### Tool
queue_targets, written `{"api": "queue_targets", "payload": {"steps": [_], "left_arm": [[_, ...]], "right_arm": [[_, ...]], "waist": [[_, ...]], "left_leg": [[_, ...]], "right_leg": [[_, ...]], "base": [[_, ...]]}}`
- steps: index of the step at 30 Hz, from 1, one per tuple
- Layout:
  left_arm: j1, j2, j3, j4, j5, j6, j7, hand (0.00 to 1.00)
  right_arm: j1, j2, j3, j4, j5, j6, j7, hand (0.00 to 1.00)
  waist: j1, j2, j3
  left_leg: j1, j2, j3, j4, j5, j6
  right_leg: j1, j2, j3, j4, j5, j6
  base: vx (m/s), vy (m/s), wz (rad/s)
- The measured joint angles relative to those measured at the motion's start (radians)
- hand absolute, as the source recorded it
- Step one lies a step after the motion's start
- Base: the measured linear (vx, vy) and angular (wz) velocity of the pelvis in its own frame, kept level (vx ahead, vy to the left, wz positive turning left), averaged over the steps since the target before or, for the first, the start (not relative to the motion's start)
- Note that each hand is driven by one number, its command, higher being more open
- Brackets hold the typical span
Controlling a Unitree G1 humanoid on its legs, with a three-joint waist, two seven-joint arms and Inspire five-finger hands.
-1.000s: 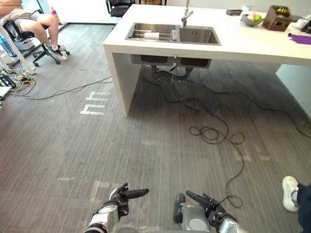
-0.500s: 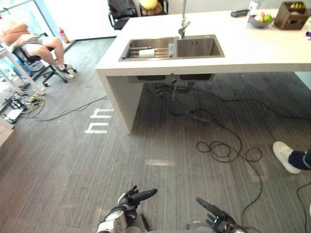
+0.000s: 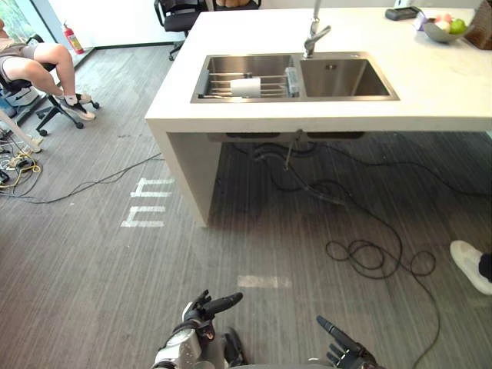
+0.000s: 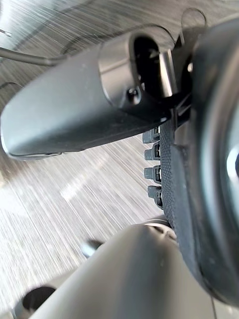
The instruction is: Walk over to the sink, pick up the cup, carry it to the dishwasher, place the cup inside the dishwasher, then close the dishwasher door
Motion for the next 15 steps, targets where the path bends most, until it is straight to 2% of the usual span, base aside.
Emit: {"api": "queue_targets", "payload": {"steps": [1, 2, 3, 4, 5, 6, 7, 8, 9, 10, 11, 12, 14, 15], "left_arm": [[0.004, 0.000, -0.008, 0.000, -0.010, -0.007, 0.014, 1.00], [0.009, -0.001, -0.016, -0.001, -0.039, -0.044, 0.040, 1.00], [0.006, -0.001, -0.015, -0.002, -0.041, -0.062, 0.049, 1.00], [-0.003, 0.001, -0.013, -0.005, -0.048, -0.101, 0.064, 1.00], [-0.012, 0.004, -0.009, -0.008, -0.051, -0.122, 0.075, 1.00], [-0.029, 0.013, 0.002, -0.019, -0.053, -0.168, 0.093, 1.00], [-0.039, 0.015, 0.014, -0.043, -0.053, -0.193, 0.105, 1.00], [-0.044, 0.018, 0.040, -0.093, -0.048, -0.223, 0.119, 1.00], [-0.043, 0.038, 0.065, -0.156, -0.029, -0.255, 0.129, 1.00], [-0.039, 0.060, 0.071, -0.189, -0.016, -0.273, 0.136, 1.00], [-0.030, 0.066, 0.095, -0.229, 0.009, -0.293, 0.145, 1.00], [0.004, 0.052, 0.104, -0.301, 0.021, -0.313, 0.161, 1.00], [0.043, 0.033, 0.102, -0.418, 0.047, -0.352, 0.165, 1.00], [0.050, 0.026, 0.102, -0.445, 0.056, -0.364, 0.168, 1.00]], "right_arm": [[-0.004, -0.001, -0.008, 0.001, -0.009, -0.005, -0.001, 1.00], [-0.005, -0.007, -0.016, -0.002, -0.019, -0.015, -0.004, 1.00], [-0.007, -0.010, -0.015, -0.004, -0.020, -0.015, -0.003, 1.00], [-0.006, -0.009, -0.015, -0.017, -0.020, -0.023, -0.003, 1.00], [-0.005, -0.006, -0.015, -0.023, -0.019, -0.027, -0.005, 1.00], [-0.005, 0.001, -0.024, -0.028, -0.012, -0.038, -0.012, 1.00], [-0.007, 0.006, -0.045, -0.038, -0.007, -0.040, -0.017, 1.00], [-0.008, 0.012, -0.070, -0.042, 0.003, -0.041, -0.022, 1.00], [-0.009, 0.029, -0.086, -0.038, 0.012, -0.041, -0.023, 1.00], [-0.006, 0.043, -0.092, -0.032, 0.011, -0.041, -0.024, 1.00], [-0.005, 0.046, -0.097, 0.015, 0.010, -0.035, -0.022, 1.00], [0.010, 0.037, -0.112, 0.049, 0.009, -0.024, -0.020, 1.00], [0.053, 0.037, -0.132, 0.070, 0.011, -0.012, -0.011, 1.00], [0.066, 0.043, -0.138, 0.073, 0.022, -0.009, -0.005, 1.00]], "waist": [[0.000, 0.006, 0.004], [0.004, 0.031, 0.014], [0.004, 0.040, 0.019], [0.003, 0.058, 0.030], [-0.002, 0.062, 0.033], [-0.020, 0.059, 0.036], [-0.025, 0.053, 0.045], [-0.023, 0.039, 0.054], [-0.020, -0.002, 0.070], [-0.020, -0.036, 0.080], [-0.016, -0.038, 0.089], [-0.018, -0.003, 0.079], [-0.014, 0.023, 0.068], [-0.013, 0.026, 0.066]], "left_leg": [[0.035, -0.002, -0.004, -0.029, 0.002, -0.005], [0.117, 0.002, -0.014, -0.104, 0.014, -0.023], [0.145, 0.010, -0.018, -0.128, 0.019, -0.031], [0.185, 0.027, -0.032, -0.166, 0.029, -0.047], [0.197, 0.033, -0.048, -0.180, 0.034, -0.055], [0.213, 0.037, -0.086, -0.202, 0.043, -0.070], [0.225, 0.037, -0.113, -0.207, 0.045, -0.081], [0.235, 0.039, -0.144, -0.203, 0.038, -0.105], [0.245, 0.030, -0.182, -0.183, 0.016, -0.143], [0.258, 0.019, -0.205, -0.176, 0.002, -0.157], [0.271, 0.038, -0.243, -0.168, -0.019, -0.184], [0.256, 0.076, -0.275, -0.158, -0.018, -0.191], [0.229, 0.110, -0.289, -0.143, -0.025, -0.204], [0.233, 0.118, -0.299, -0.153, -0.025, -0.207]], "right_leg": [[-0.017, 0.003, -0.019, 0.030, -0.022, -0.013], [-0.057, 0.024, -0.091, 0.010, -0.078, -0.034], [-0.072, 0.040, -0.120, -0.038, -0.092, -0.040], [-0.104, 0.071, -0.166, -0.166, -0.103, -0.045], [-0.122, 0.082, -0.178, -0.232, -0.101, -0.043], [-0.164, 0.086, -0.175, -0.341, -0.071, -0.027], [-0.193, 0.078, -0.159, -0.407, -0.021, -0.024], [-0.219, 0.063, -0.131, -0.500, 0.079, -0.016], [-0.214, 0.048, -0.108, -0.585, 0.257, -0.011], [-0.206, 0.031, -0.093, -0.589, 0.398, -0.006], [-0.171, 0.042, -0.107, -0.557, 0.274, -0.037], [-0.161, 0.065, -0.146, -0.564, 0.225, -0.021], [-0.153, 0.097, -0.192, -0.550, 0.192, -0.069], [-0.149, 0.106, -0.203, -0.541, 0.180, -0.075]], "base": [[0.28, 0.031, 0.05], [0.27, 0.022, 0.08], [0.38, 0.009, 0.15], [0.24, -0.028, 0.23], [0.34, -0.129, 0.60], [0.28, -0.165, 0.79], [0.34, -0.260, 0.98], [0.26, -0.304, 0.95], [0.25, -0.337, 0.88], [0.24, -0.434, 0.88], [0.23, -0.437, 0.78], [0.22, -0.409, 0.67], [0.15, -0.273, 0.48], [0.14, -0.286, 0.34]]}}
